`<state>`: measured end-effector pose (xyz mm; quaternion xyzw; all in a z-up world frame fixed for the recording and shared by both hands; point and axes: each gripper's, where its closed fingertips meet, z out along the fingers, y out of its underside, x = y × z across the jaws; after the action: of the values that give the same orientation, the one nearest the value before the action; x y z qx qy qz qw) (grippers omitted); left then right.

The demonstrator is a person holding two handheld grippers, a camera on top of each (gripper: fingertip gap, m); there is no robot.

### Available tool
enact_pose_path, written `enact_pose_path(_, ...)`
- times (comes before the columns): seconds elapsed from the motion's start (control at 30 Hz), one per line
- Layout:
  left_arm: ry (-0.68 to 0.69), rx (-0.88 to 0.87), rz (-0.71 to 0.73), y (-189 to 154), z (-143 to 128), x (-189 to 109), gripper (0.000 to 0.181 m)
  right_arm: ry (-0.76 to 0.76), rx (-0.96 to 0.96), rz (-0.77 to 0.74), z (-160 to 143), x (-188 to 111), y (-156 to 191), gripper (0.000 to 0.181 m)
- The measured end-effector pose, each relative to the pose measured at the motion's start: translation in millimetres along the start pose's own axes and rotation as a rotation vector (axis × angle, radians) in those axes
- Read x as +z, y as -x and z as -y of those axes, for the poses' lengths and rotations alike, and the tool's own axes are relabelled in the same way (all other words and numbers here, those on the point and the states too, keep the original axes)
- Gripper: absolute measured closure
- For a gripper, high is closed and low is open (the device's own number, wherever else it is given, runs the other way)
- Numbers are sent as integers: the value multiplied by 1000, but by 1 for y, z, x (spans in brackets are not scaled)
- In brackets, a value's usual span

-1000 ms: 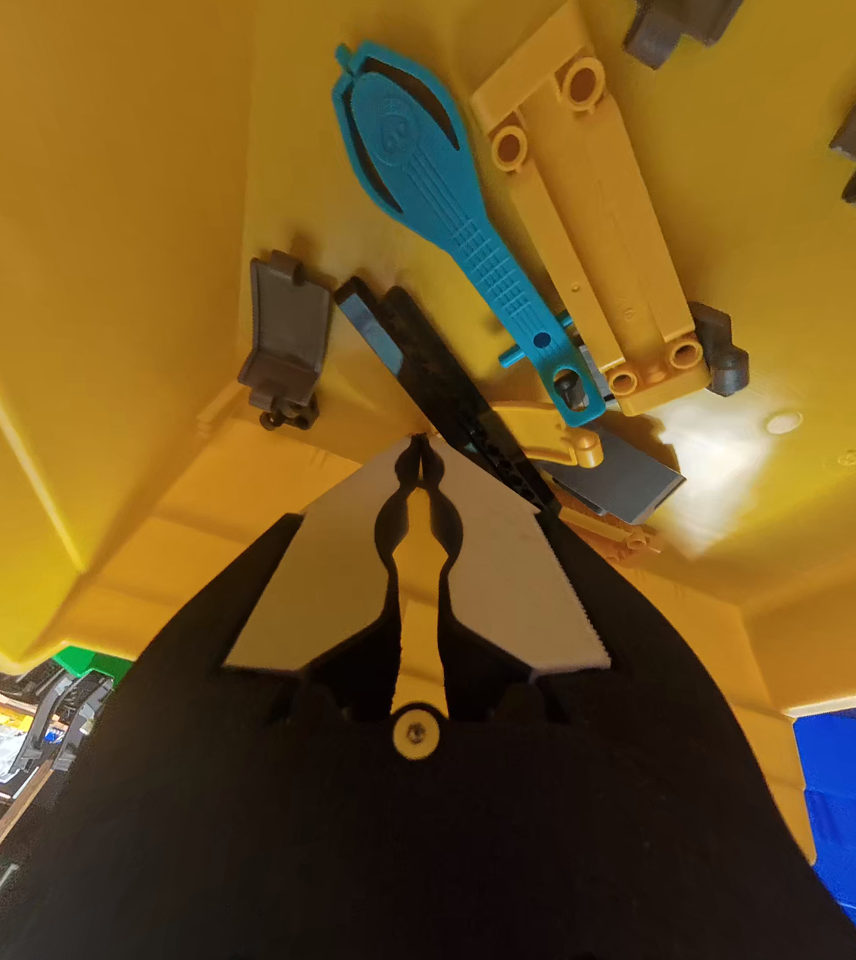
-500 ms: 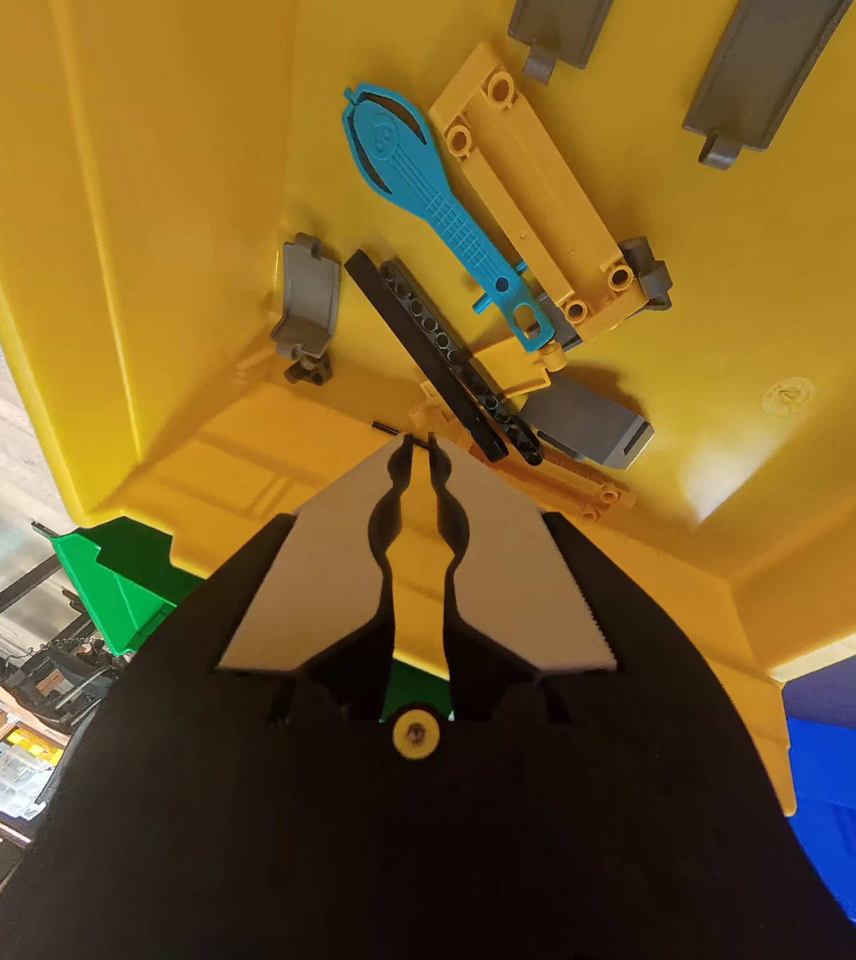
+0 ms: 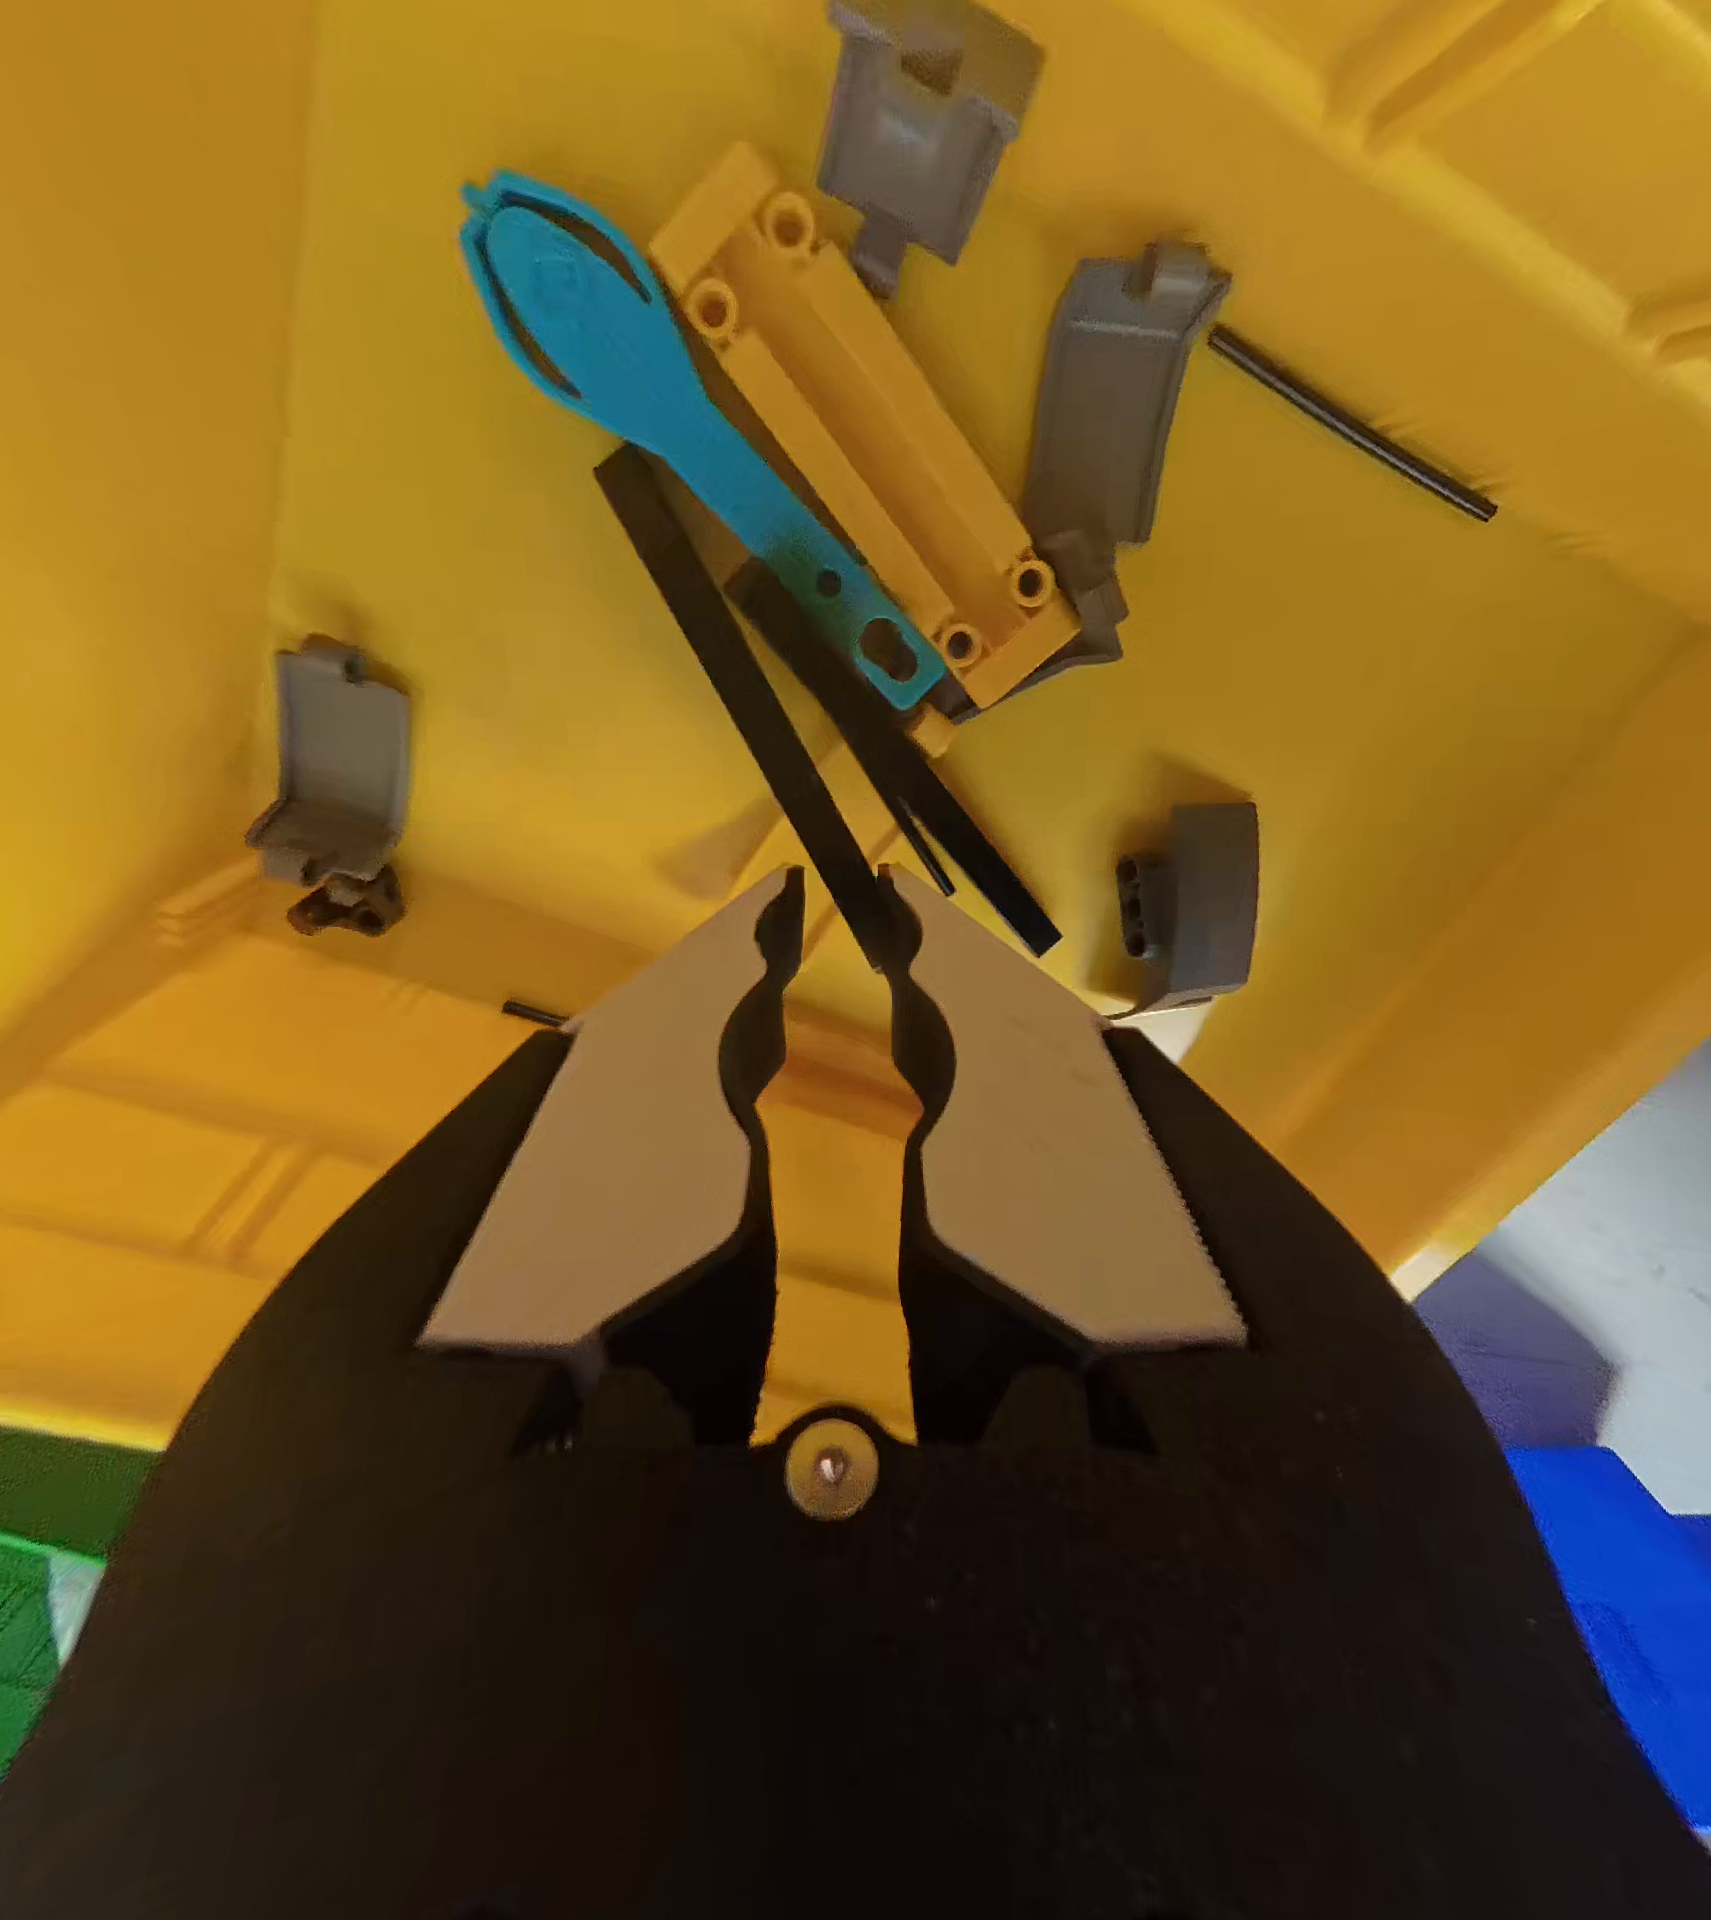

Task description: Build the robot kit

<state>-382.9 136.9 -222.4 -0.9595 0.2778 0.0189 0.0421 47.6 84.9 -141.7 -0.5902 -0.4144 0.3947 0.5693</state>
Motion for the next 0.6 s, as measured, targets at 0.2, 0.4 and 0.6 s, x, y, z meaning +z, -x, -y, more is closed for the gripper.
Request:
enact_pose_path(0.2,117,18,138,24,-22,4,151,9,2,4,-3,1,0,139)
enact_pose_path(0.4,144,7,134,27,-28,17,154,17,3,3,-5,1,0,139)
enact_pose_path(0.6,138,41,123,25,-29,10,172,23,11,2,-7,2,-2,139)
